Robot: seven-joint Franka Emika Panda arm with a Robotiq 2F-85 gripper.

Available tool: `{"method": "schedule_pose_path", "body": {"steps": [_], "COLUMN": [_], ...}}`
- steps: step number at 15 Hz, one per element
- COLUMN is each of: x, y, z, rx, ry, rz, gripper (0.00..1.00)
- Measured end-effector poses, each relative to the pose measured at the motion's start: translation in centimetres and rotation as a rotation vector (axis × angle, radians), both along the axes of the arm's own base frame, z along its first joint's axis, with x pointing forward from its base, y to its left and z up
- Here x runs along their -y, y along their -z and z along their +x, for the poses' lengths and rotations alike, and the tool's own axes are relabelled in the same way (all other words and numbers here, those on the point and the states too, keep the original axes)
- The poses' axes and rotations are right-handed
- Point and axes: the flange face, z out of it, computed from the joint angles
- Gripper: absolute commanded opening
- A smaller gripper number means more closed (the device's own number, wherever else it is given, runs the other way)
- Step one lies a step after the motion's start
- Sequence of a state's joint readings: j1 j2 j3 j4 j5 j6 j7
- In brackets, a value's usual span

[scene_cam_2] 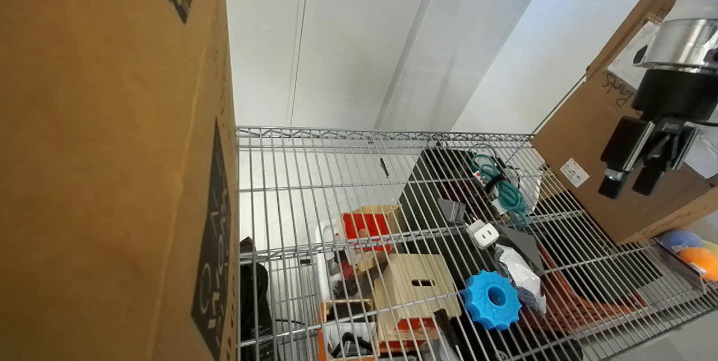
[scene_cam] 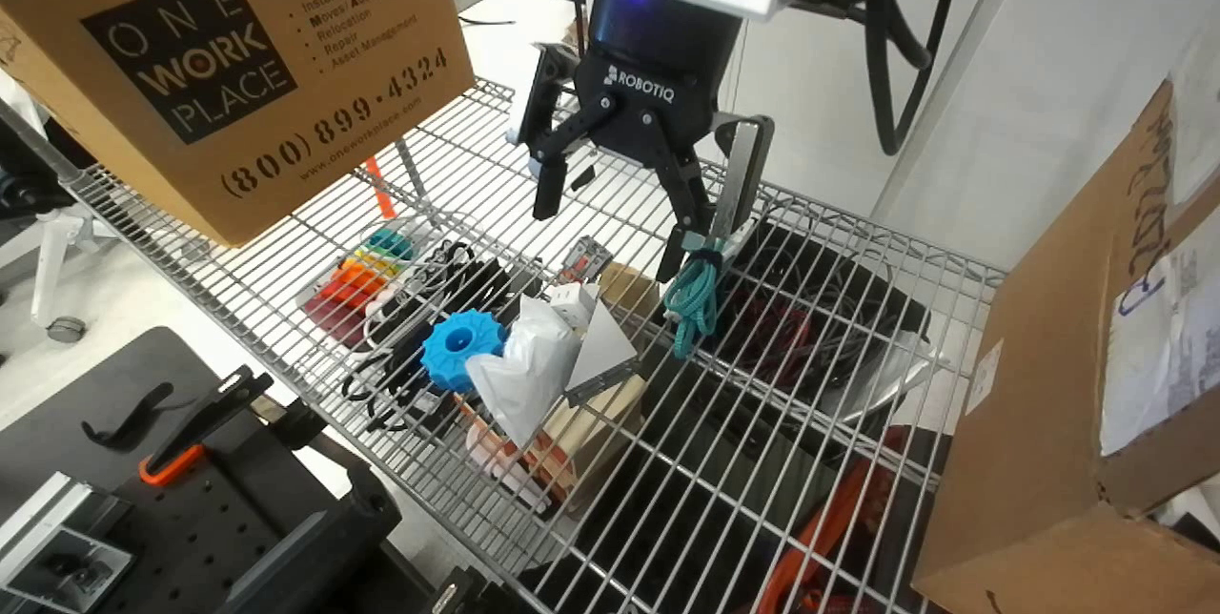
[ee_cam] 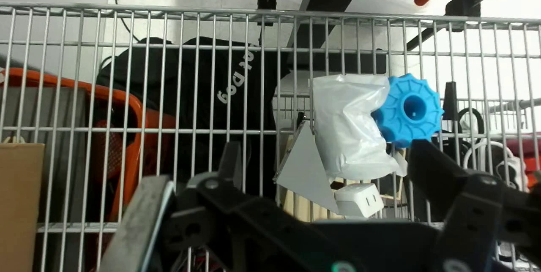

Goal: Move the gray object to the left

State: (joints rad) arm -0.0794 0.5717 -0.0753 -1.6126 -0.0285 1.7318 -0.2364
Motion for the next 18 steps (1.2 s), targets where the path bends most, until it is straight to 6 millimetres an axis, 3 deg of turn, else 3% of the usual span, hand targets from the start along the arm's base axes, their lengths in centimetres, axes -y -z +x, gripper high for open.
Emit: {"method": "schedule_pose_path", "body": {"steps": [7, 14, 18], "x": [-2.9, -2.9, -3.7], "y": [2.1, 2.3, 4.7], "z": [0.5, 0.4, 0.5], "rx": [-0.028, -0.04, -0.107], "ry": [-0.065, -0.056, -0.062], "rz": [0.013, 0.009, 0.015], "gripper": [1.0, 1.0, 1.0]}}
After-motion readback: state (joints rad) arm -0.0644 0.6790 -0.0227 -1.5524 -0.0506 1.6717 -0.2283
